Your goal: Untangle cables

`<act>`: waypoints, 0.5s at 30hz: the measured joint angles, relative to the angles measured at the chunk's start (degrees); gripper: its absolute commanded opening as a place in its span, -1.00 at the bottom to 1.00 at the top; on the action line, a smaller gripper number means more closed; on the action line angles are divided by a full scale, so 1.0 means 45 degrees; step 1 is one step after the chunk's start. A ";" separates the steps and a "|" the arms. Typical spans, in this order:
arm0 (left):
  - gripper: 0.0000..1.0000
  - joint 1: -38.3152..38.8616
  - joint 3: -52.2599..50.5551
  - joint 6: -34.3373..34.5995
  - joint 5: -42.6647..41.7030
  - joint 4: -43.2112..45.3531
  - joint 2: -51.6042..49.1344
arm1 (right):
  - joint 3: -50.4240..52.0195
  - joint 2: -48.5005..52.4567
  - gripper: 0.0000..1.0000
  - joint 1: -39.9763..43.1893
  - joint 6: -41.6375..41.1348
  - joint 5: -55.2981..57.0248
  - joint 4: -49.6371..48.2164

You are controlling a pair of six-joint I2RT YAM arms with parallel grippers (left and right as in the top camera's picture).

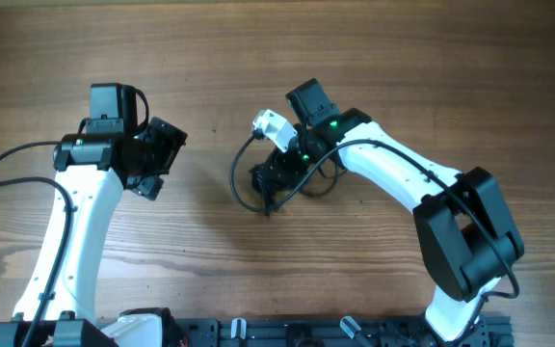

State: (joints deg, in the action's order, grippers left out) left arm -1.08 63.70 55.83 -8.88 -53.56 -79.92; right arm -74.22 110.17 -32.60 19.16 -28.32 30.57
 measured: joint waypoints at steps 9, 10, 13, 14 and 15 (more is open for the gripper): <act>0.34 0.1253 0.0000 -0.1923 -0.1384 0.1545 0.0000 | -0.0044 -0.0053 -0.74 0.0699 -0.5819 -0.0073 0.0010; 0.34 0.1569 0.0000 -0.2089 -0.1637 0.1836 -0.0005 | -0.0044 -0.0160 -0.74 0.0850 -0.6708 -0.0073 0.0005; 0.29 0.2283 0.0000 -0.2273 -0.1967 0.2225 -0.0185 | -0.0044 -0.0408 -0.74 0.1020 -0.8626 0.0019 0.0126; 0.27 0.2487 0.0000 -0.2307 -0.2035 0.2268 -0.0364 | -0.0053 -0.0452 -0.74 0.1020 -0.9185 0.0131 0.0316; 0.25 0.2608 0.0000 -0.2307 -0.2069 0.2302 -0.0505 | -0.0053 -0.0466 -0.73 0.1015 -0.9661 0.0253 0.0486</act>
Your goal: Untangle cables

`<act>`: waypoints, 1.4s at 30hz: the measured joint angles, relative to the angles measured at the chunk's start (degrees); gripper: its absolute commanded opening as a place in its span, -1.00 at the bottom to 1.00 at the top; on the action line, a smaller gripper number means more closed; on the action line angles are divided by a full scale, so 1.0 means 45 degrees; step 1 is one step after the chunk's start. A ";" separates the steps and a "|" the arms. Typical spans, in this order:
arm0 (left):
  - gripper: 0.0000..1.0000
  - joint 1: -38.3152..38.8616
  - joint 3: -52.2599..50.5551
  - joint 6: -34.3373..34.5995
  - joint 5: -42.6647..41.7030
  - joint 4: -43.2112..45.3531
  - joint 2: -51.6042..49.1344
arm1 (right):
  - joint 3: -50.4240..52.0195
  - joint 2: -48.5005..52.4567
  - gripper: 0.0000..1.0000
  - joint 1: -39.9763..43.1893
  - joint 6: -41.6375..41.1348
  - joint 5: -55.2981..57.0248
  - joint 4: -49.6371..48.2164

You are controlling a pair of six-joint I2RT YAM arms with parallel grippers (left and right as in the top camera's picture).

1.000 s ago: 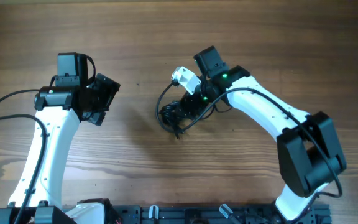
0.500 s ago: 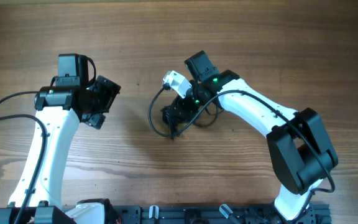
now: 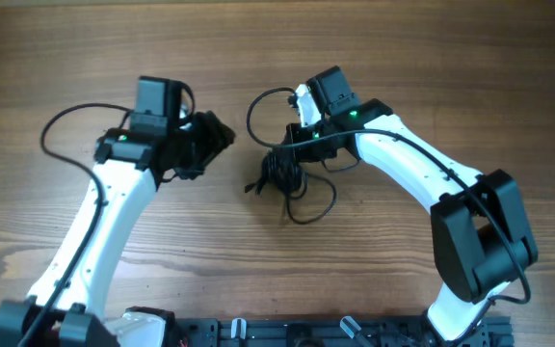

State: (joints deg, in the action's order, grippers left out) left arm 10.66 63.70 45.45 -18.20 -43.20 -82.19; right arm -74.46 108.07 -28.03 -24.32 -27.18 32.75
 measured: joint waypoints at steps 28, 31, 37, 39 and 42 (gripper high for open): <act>0.04 0.2312 -0.0015 -0.6300 -0.1753 0.1472 -0.2929 | 0.0000 -0.0005 -0.71 0.0000 -0.1632 -0.0063 0.0670; 0.00 0.2312 -0.0393 -0.6416 -0.1739 0.1666 -0.2977 | -0.0005 -0.0005 -0.70 0.0000 -0.1632 -0.0117 0.0665; -0.12 0.2312 -0.1122 -0.6421 -0.1739 0.2560 -0.3225 | 0.0000 -0.0005 -0.70 0.0005 -0.1632 -0.0199 0.0665; -0.19 0.2327 -0.1122 -0.6416 -0.1739 0.2817 -0.3288 | 0.0000 -0.0005 -0.70 0.0005 -0.1632 -0.0199 0.0665; -0.34 0.2545 -0.1122 -0.6421 -0.1700 0.3211 -0.3745 | 0.0000 -0.0005 -0.70 0.0019 -0.1632 -0.0199 0.0665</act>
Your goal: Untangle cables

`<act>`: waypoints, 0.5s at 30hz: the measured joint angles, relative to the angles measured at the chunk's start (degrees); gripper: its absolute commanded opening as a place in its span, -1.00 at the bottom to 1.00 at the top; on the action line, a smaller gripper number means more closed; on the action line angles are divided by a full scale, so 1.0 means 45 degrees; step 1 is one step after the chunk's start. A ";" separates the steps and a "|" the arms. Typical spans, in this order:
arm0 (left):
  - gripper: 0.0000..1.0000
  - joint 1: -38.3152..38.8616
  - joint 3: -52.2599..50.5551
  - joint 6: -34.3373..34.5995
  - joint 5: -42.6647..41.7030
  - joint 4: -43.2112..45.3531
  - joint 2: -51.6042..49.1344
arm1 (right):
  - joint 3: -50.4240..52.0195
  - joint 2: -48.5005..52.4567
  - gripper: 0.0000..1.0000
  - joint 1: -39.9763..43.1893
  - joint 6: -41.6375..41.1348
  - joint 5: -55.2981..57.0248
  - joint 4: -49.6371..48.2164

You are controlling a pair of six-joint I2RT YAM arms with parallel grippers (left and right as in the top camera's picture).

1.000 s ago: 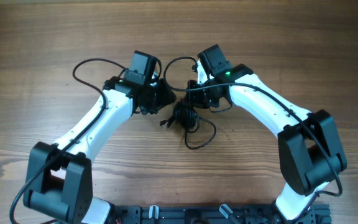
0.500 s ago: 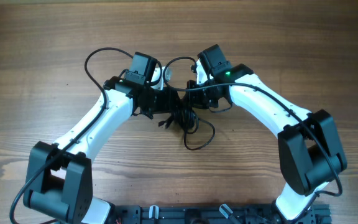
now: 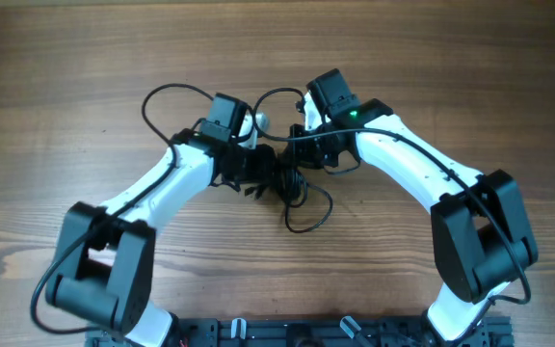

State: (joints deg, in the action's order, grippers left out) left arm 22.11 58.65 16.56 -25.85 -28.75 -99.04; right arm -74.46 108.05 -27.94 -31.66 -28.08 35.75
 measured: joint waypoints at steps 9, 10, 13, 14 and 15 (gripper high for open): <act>-0.92 0.0389 0.0000 0.0772 0.0364 0.0928 -0.0971 | -0.0005 0.0000 -0.71 0.0029 0.0005 0.0151 0.0107; -0.92 0.0384 0.0000 0.0952 0.0437 0.0923 -0.0971 | -0.0005 0.0000 -0.71 0.0029 0.0005 0.0146 0.0160; -0.92 0.0063 0.0000 0.1399 0.0243 0.0724 -0.0942 | -0.0015 0.0000 -0.71 0.0063 0.0005 0.0112 0.0214; -0.92 -0.0238 -0.0019 0.1457 -0.0107 0.0476 -0.0840 | -0.0015 0.0000 -0.71 0.0107 0.0005 -0.0015 0.0243; -0.92 -0.0675 -0.0049 0.1496 -0.0466 0.0277 -0.0622 | -0.0034 0.0000 -0.71 0.0214 0.0005 -0.0155 0.0267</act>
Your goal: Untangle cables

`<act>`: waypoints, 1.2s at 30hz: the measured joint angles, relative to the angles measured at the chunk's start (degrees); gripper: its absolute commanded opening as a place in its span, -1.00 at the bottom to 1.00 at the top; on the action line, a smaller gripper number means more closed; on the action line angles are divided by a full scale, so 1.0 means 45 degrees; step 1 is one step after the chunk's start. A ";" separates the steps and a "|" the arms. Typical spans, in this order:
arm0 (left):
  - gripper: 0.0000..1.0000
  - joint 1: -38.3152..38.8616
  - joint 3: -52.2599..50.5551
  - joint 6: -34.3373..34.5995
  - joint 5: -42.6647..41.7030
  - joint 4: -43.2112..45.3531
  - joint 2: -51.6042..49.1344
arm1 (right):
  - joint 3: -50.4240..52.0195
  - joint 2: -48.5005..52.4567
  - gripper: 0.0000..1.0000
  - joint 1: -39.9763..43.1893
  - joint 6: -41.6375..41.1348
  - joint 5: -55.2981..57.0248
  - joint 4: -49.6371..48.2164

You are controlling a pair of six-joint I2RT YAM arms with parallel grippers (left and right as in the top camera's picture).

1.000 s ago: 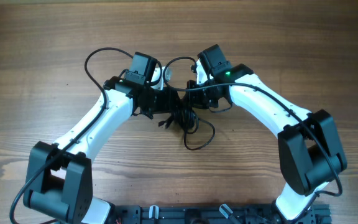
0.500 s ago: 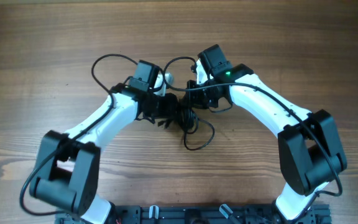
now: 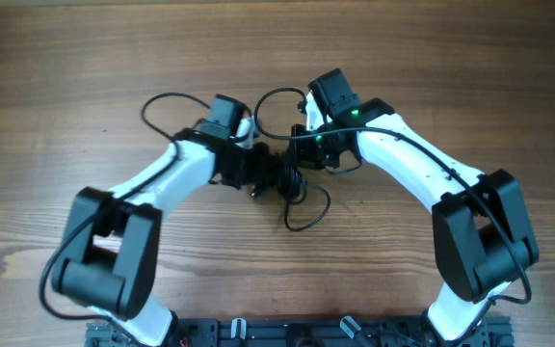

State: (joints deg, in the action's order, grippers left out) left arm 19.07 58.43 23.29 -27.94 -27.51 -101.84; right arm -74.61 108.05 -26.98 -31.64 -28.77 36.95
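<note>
A black tangled cable bundle (image 3: 287, 181) lies mid-table. One loop (image 3: 308, 208) trails toward the front and a thinner loop (image 3: 270, 102) arches behind. A bit of the white plug (image 3: 246, 126) shows beside the left wrist. My left gripper (image 3: 264, 177) is pushed into the bundle's left side; its jaws are lost against the black cable. My right gripper (image 3: 298, 135) is just behind the bundle and appears shut on a strand of the cable.
Bare wooden table (image 3: 432, 58) lies all around. The left arm's own black lead (image 3: 162, 104) loops behind its forearm. A black rail (image 3: 287, 333) runs along the front edge.
My left gripper has moved slightly further right into the bundle, and the white plug is more hidden by its wrist. The right arm and the front loop look unchanged.
The left arm stood far left while my right gripper held the white plug end over the bundle. Then the right gripper had carried the plug back and right as the left arm came closer. Later the left gripper was at the bundle, where it still is.
</note>
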 measured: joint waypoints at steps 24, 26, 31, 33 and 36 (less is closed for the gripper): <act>-0.92 -0.2195 -0.0024 -0.2856 -0.6567 -0.0457 0.0733 | -0.1613 -0.2064 0.04 0.1151 0.2909 -0.1617 0.1583; -0.92 -0.2195 -0.0024 -0.2531 -0.6523 -0.0442 0.0733 | -0.1695 -0.2229 0.16 0.1151 0.3123 -0.1608 0.1739; -0.92 -0.2195 -0.0024 -0.0189 -0.6441 0.0262 0.0733 | -0.1496 -0.2089 0.16 0.0889 0.4410 -0.0593 0.2443; -0.92 -0.2195 -0.0024 0.0918 -0.6421 0.0452 0.0733 | -0.1423 -0.1860 0.08 0.0714 0.4590 -0.0393 0.2511; -0.92 -0.2195 -0.0024 0.3283 -0.5678 0.0471 0.0758 | -0.1331 -0.1384 -0.07 0.0408 0.4770 -0.0146 0.2356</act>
State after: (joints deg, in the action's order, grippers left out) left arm 9.19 58.33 38.06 -53.49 -25.39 -98.43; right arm -80.60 101.82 -25.15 -10.17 -29.43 47.55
